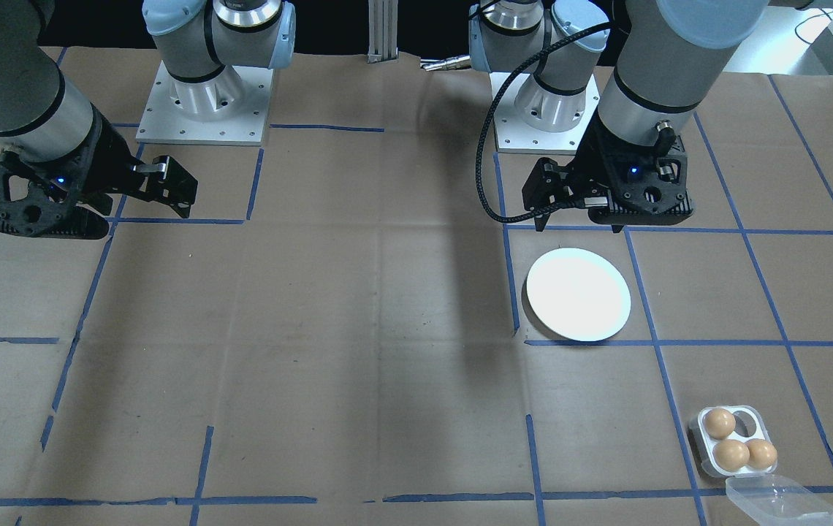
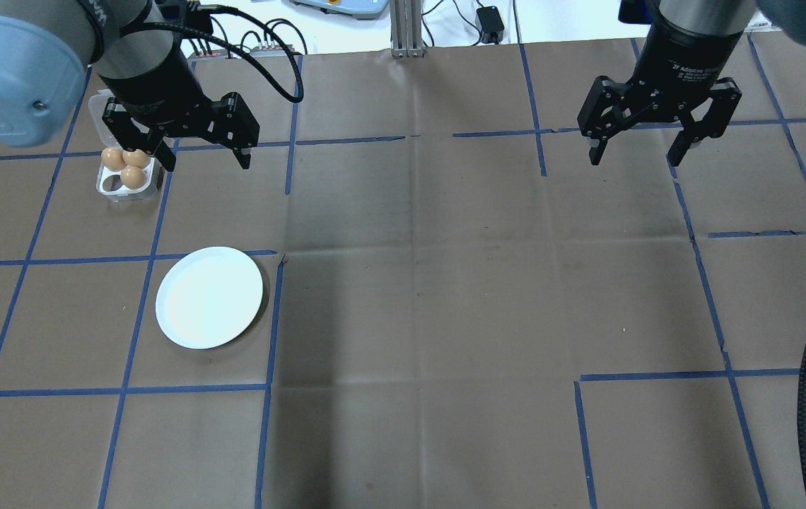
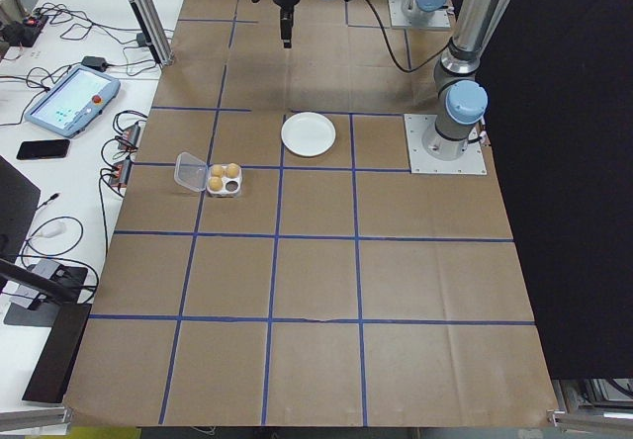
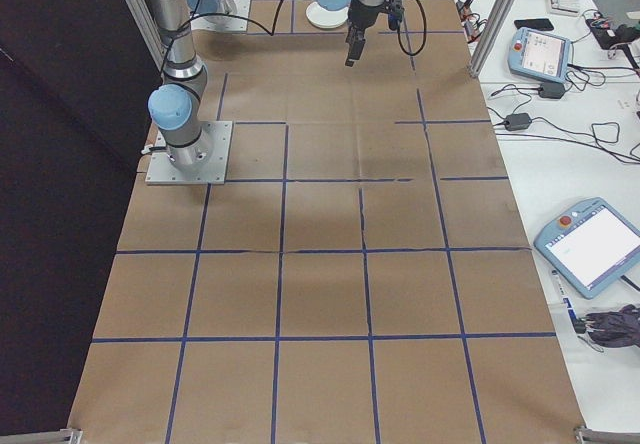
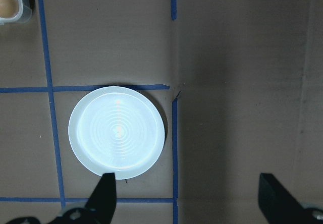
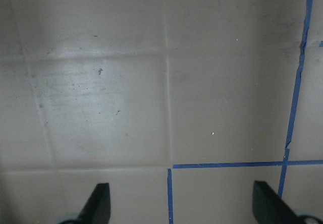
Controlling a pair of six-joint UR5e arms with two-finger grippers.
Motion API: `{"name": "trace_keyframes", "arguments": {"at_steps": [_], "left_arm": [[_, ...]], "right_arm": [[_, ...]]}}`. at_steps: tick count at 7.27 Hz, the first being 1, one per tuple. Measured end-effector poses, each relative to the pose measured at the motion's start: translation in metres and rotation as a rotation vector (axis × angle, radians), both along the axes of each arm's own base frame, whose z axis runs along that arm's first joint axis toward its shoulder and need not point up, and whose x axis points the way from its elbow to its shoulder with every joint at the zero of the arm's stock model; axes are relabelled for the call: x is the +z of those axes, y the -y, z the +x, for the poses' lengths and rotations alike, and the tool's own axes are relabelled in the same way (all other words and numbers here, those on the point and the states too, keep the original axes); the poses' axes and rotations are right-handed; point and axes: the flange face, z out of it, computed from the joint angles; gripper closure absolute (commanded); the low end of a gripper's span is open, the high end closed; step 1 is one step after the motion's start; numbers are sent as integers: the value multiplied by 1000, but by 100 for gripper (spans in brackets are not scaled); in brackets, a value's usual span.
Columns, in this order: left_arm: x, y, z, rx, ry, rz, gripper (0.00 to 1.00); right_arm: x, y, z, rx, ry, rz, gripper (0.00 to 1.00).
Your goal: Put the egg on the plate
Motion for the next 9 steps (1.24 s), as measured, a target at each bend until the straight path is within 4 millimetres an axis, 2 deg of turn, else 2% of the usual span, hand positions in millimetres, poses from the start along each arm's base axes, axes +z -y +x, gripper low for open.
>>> {"name": "trace_keyframes", "arguments": {"at_steps": [6,8,9], "left_arm": [[4,5,3,7,-5,-7,0],[-1,18,14,-5,-6,-1,0],[-3,33,32,7,-11,1,0]], "right_arm": [[0,0,0,0,0,0,0],[0,0,0,0,0,0,0],[0,0,0,0,-1,0,0]]}}
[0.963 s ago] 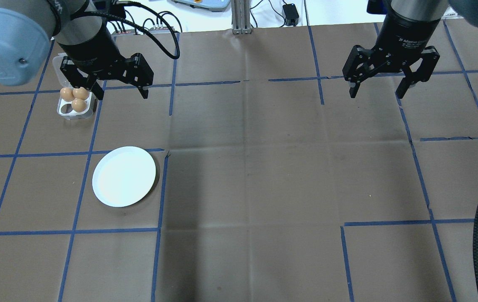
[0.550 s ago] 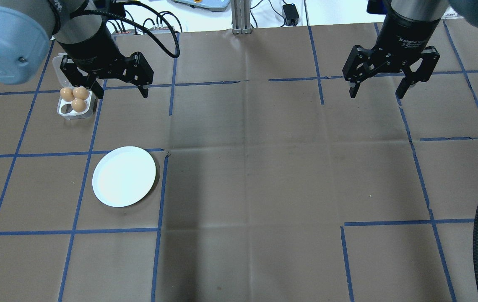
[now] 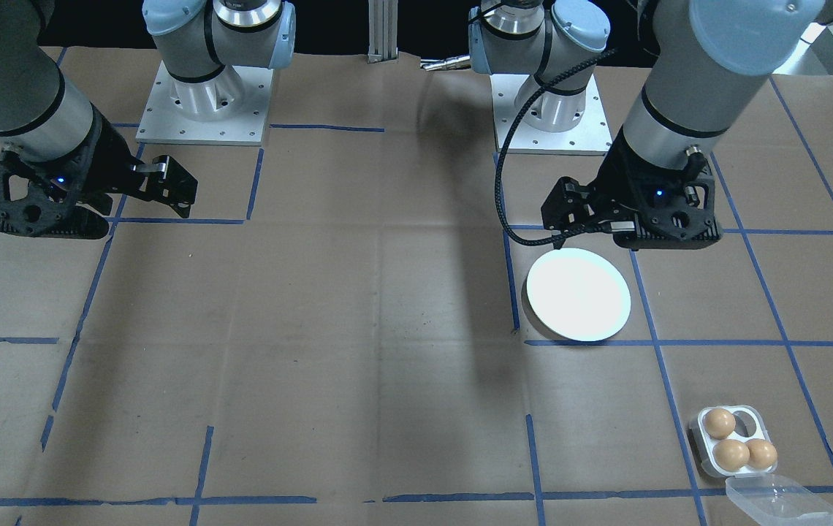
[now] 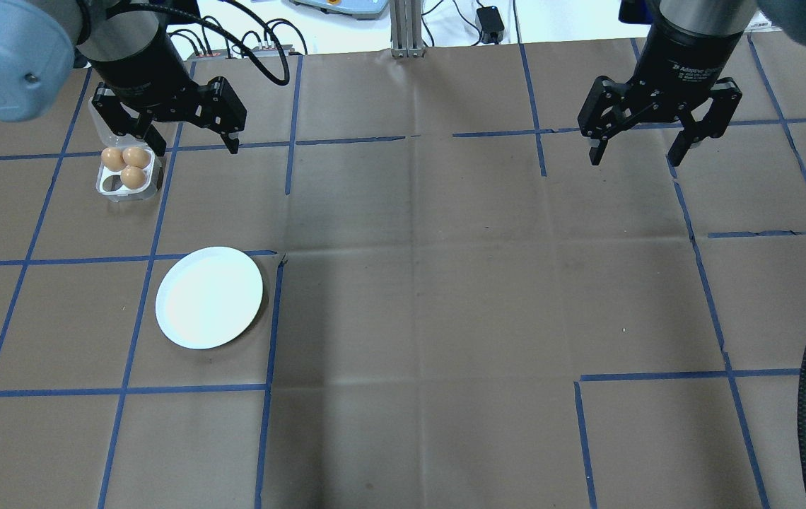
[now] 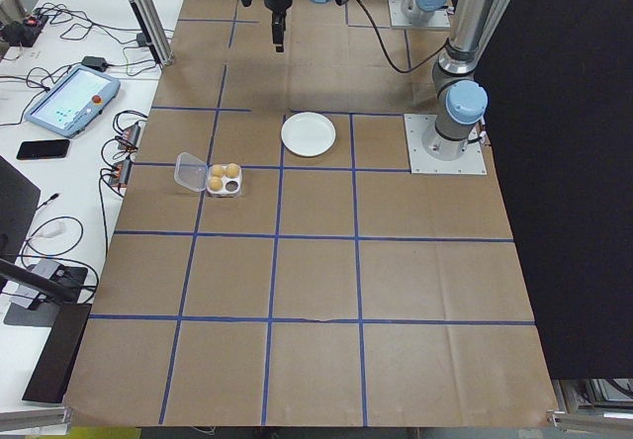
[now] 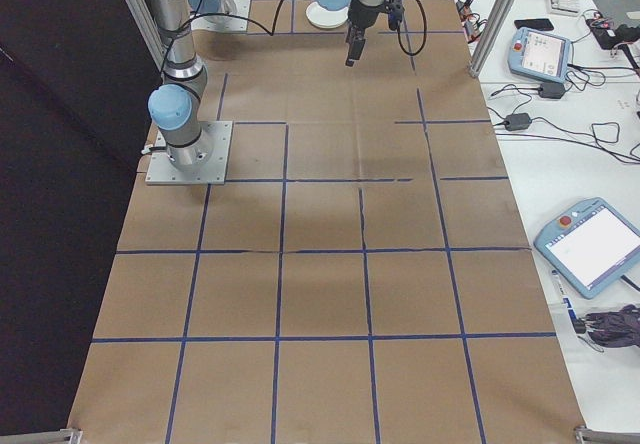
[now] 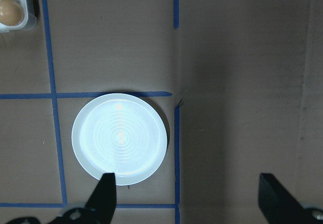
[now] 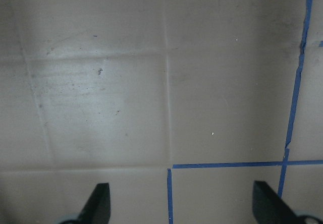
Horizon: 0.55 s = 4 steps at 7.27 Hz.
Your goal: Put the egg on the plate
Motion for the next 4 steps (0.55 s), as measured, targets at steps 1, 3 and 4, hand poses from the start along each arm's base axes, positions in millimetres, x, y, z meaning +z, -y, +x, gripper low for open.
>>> {"name": "trace_keyframes", "arguments": {"at_steps": [1,3,4], "left_arm": [[0,17,24,16,-4,-4,0],[-6,61,89,35,-2,-23,0],[-11,87,127,50,2,-41,0]], "right_arm": [[0,0,0,0,0,0,0],[0,0,0,0,1,0,0],[0,0,0,0,1,0,0]]}}
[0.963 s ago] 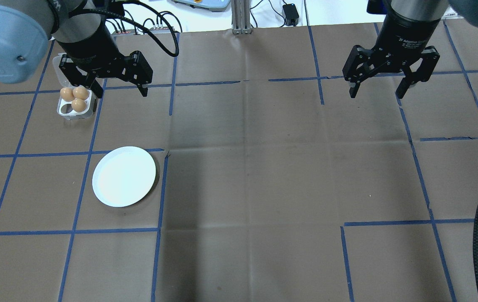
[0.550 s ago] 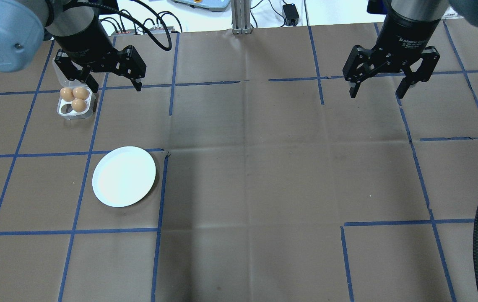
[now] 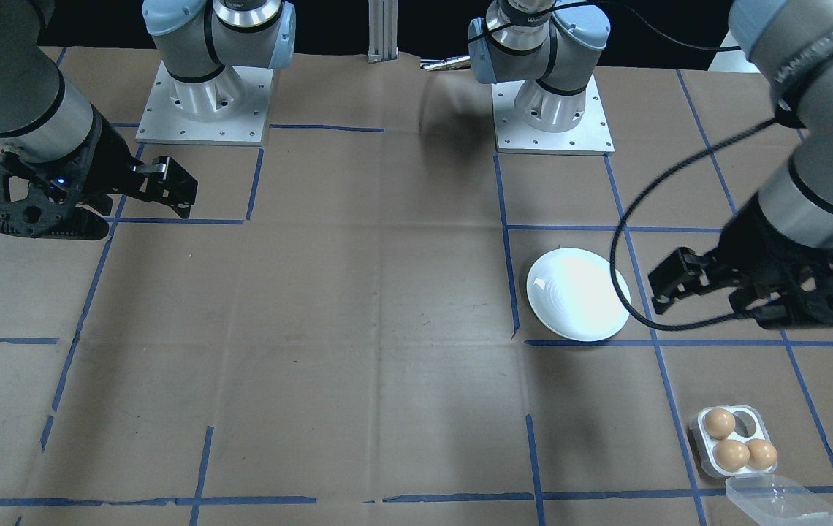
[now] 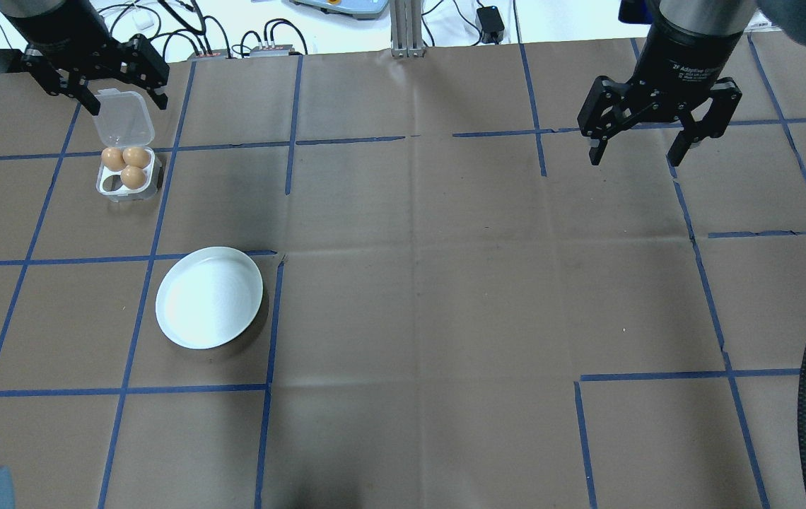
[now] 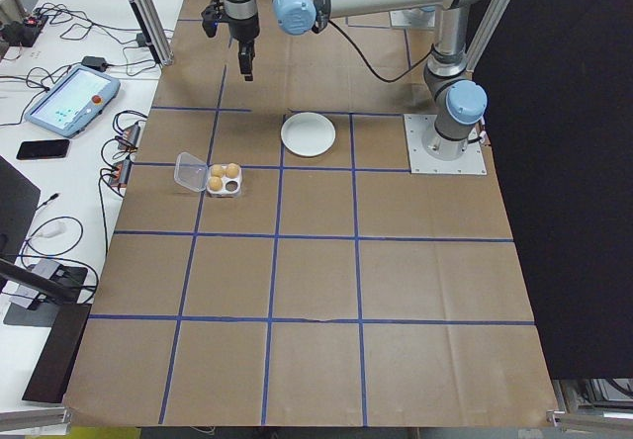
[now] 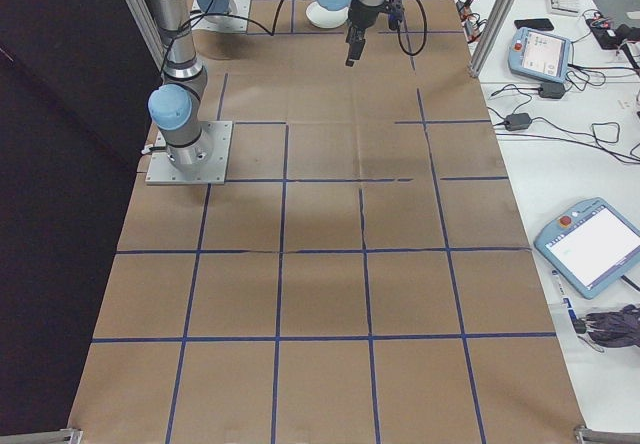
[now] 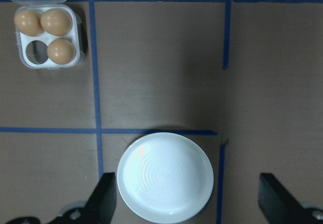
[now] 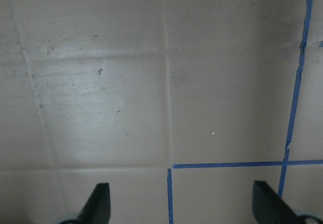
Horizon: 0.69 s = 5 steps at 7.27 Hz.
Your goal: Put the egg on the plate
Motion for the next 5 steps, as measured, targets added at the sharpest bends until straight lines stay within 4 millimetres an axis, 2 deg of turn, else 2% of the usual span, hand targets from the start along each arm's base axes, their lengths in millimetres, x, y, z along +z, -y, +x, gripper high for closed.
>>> {"name": "trace_keyframes", "arguments": {"at_steps": [2,3,5], "left_arm": [[-21,44,58,-18,8,-11,1],[-40,59,79,-32,6,2,1],[-83,74,106,-48,-2,32,4]], "right_arm": [[0,0,0,0,0,0,0],[0,0,0,0,0,0,0],[0,0,0,0,0,0,0]]}}
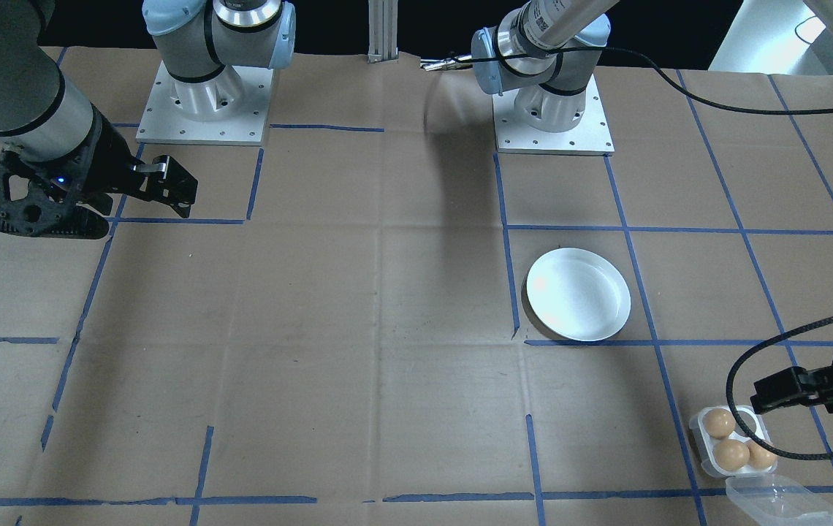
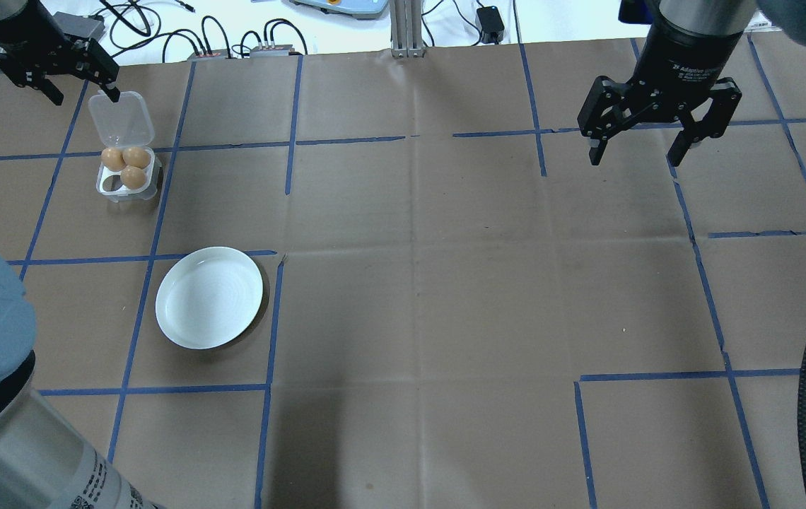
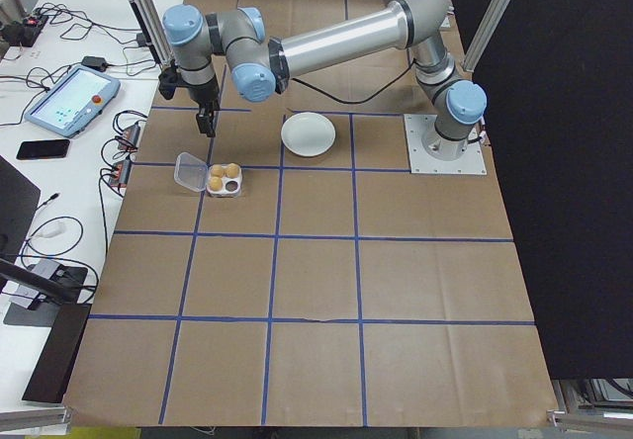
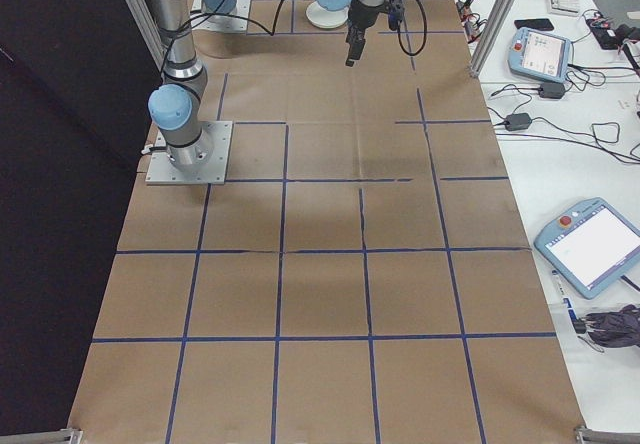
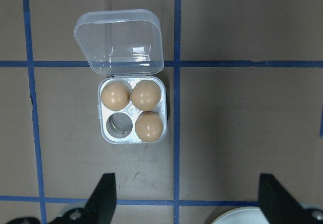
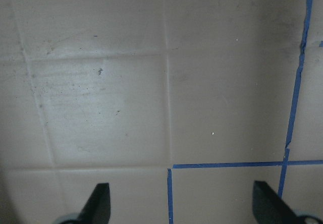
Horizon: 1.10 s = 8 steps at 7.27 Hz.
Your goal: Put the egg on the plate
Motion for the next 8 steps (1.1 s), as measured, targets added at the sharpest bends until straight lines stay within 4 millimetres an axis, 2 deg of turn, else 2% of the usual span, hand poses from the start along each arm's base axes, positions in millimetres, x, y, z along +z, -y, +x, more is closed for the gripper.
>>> {"name": "trace_keyframes", "arguments": {"at_steps": [2,4,5,8], "left_arm": [[-47,-3,9,-3,-9,26,2],[-101,-16,8,-14,12,-14,1],[-120,-22,9,-17,20,-31,1],[-144,-37,31,-11,11,-20,2]], "right_arm": [[0,0,0,0,0,0,0],[0,0,0,0,0,0,0],[0,0,0,0,0,0,0],[0,0,0,0,0,0,0]]}}
